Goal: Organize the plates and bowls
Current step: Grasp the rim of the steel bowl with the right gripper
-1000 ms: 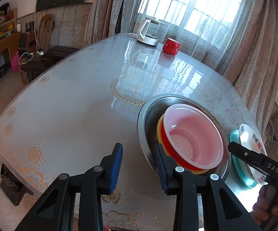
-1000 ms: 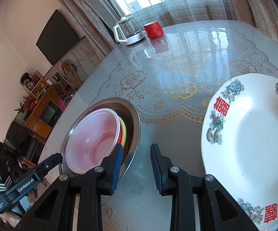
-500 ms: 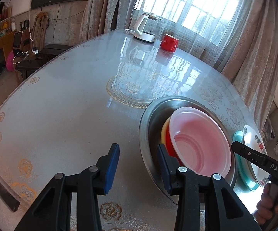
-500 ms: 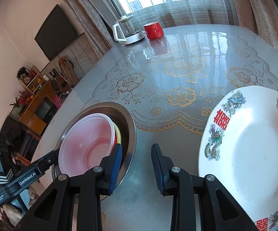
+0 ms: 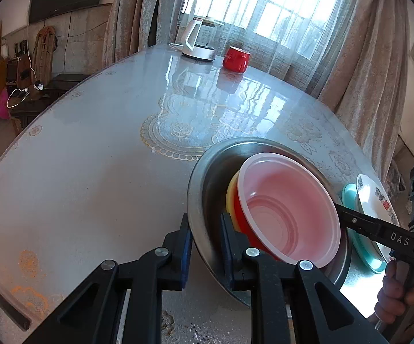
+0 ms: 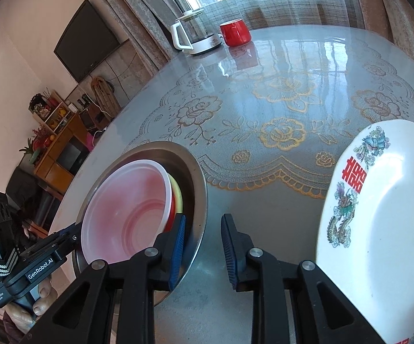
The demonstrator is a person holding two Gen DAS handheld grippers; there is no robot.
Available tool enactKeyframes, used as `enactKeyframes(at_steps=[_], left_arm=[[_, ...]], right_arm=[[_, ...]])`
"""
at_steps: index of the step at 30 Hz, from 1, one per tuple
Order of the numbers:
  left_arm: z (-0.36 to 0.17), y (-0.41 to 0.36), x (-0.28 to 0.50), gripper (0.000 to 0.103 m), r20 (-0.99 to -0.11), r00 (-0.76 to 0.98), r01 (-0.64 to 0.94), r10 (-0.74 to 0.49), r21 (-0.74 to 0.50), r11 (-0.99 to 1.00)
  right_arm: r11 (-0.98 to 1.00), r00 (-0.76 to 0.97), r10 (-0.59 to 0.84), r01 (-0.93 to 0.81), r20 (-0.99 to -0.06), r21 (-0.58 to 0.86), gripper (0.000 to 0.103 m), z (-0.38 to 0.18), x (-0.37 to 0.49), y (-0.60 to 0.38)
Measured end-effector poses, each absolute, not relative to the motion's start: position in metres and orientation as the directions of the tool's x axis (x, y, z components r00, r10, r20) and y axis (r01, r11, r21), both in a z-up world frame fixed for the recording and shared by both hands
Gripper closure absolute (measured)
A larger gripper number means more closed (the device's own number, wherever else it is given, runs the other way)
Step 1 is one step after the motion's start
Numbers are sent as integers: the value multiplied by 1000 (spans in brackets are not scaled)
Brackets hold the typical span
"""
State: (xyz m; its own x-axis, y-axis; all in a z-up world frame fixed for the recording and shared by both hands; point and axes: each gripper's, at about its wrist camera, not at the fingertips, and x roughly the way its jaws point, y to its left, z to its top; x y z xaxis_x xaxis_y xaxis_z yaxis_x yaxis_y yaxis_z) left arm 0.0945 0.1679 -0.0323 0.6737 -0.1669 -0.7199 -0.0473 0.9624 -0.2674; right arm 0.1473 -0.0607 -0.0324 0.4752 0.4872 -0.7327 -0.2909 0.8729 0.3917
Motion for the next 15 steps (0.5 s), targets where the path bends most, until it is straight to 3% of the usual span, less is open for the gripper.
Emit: enactKeyframes(at_steps=[15], left_arm=[[-32,165,84,82,-718,674,-35,-174,-267,963]], right_arm=[[819,417,573,-291,-705,494,81,-36,147,-61]])
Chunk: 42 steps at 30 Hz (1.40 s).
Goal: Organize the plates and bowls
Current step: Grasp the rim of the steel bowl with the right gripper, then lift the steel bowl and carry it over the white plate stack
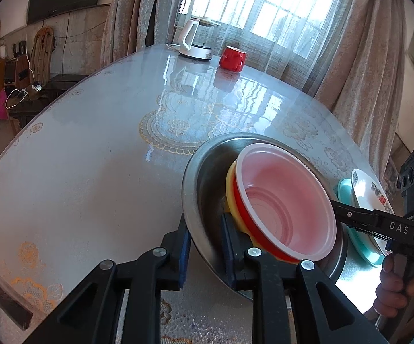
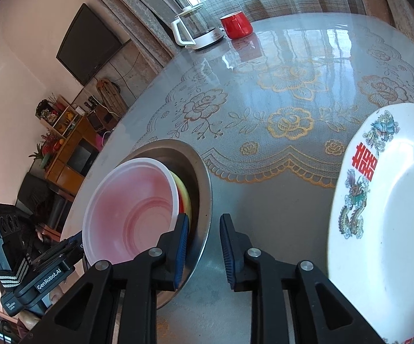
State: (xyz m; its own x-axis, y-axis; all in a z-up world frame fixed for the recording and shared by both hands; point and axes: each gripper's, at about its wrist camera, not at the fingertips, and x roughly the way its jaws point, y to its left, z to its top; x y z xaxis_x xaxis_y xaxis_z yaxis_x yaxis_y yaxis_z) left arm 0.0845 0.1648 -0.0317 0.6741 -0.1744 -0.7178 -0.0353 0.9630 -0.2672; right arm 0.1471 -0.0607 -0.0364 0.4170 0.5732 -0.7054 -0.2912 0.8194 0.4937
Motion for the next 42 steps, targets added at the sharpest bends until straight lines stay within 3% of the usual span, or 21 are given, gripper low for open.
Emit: enactKeyframes(at_steps=[17,22,26,42], left_arm=[[-34,168,80,78,-718,669,-54,-193,-306,951],[-35,162,81,79,-717,676,-38,-169,-264,964],[-35,163,79,80,-714,677,-35,-179,-275,961],[-36,163,62,79,-702,688,-41,-182,-288,957]], right_arm=[[811,391,585,-288,-710,509,81,-43,147,-53],[816,392,579,-279,-715,507,79,-46,149,-54],[822,403,569,-309,-717,478,85,-42,144,-47],[839,422,542,-329,-727,434,85,-40,144,-40]])
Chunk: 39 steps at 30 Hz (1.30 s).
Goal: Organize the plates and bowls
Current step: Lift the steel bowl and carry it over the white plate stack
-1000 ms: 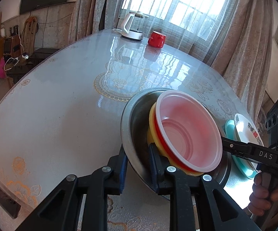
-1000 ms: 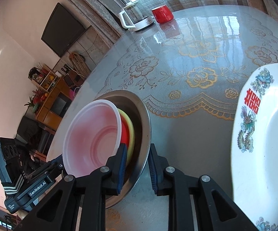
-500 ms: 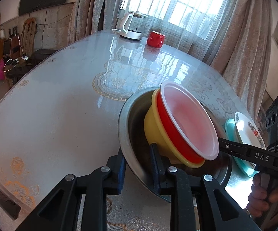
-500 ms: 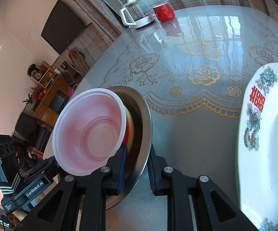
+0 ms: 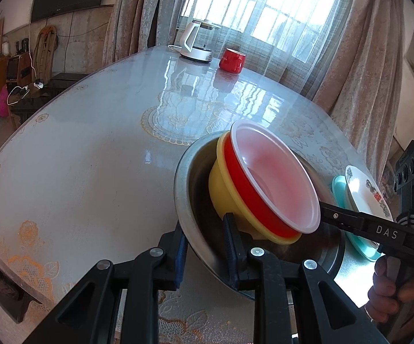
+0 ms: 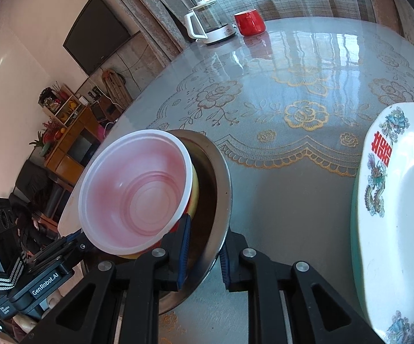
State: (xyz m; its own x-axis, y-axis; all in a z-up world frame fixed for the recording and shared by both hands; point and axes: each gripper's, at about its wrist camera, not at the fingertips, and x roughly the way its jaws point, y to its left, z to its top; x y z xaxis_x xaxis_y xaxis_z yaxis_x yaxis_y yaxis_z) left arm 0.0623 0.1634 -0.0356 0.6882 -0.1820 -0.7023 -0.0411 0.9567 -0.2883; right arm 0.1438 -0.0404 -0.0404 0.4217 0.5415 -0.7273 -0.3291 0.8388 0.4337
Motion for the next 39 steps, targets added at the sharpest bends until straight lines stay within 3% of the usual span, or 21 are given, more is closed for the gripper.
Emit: enactKeyframes(at_steps=[39], left_arm=[[-19,149,47,77,-674,711,12,-201,-275,961]], right_arm=[[840,473,542,-334,-695,428,85,-17,122,-61]])
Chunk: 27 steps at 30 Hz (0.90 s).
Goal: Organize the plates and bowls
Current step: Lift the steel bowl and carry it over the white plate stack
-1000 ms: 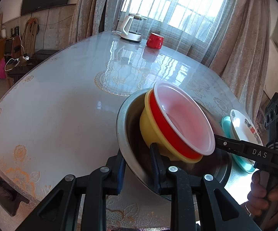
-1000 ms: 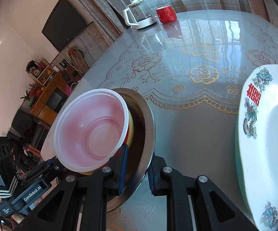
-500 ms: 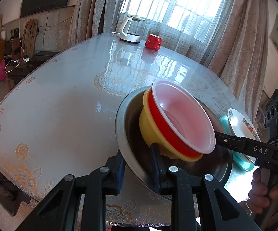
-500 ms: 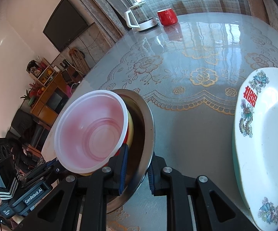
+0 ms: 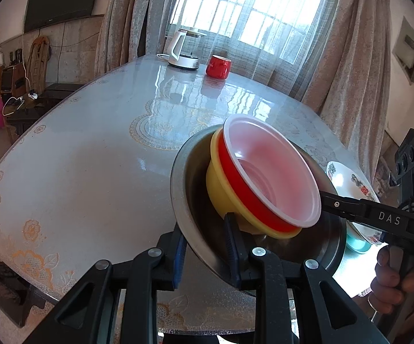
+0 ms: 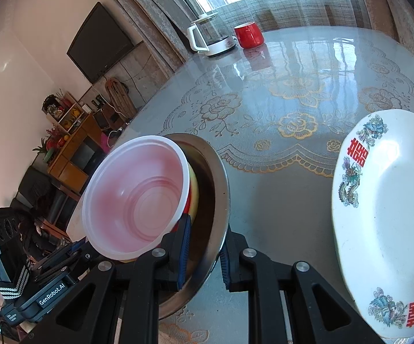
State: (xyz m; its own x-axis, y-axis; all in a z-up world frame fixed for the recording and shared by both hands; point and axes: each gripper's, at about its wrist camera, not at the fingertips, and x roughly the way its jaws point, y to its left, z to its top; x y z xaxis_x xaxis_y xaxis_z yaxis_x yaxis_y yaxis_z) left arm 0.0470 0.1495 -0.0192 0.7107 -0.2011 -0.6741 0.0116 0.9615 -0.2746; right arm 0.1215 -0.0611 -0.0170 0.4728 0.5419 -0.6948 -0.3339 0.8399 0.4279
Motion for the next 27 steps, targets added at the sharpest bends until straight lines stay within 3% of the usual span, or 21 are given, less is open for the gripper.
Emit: enactKeyframes(at_steps=[15,27], left_arm=[[7,102,58,77,-652,708,139,-270,-246,959],[21,29,78,77,-639,670,294,-378,-239,925]], right_arm=[[859,572,508,-282,-644,428,85,10,99,-113],[899,682,396,-150,-615,412,84,31,76,-186]])
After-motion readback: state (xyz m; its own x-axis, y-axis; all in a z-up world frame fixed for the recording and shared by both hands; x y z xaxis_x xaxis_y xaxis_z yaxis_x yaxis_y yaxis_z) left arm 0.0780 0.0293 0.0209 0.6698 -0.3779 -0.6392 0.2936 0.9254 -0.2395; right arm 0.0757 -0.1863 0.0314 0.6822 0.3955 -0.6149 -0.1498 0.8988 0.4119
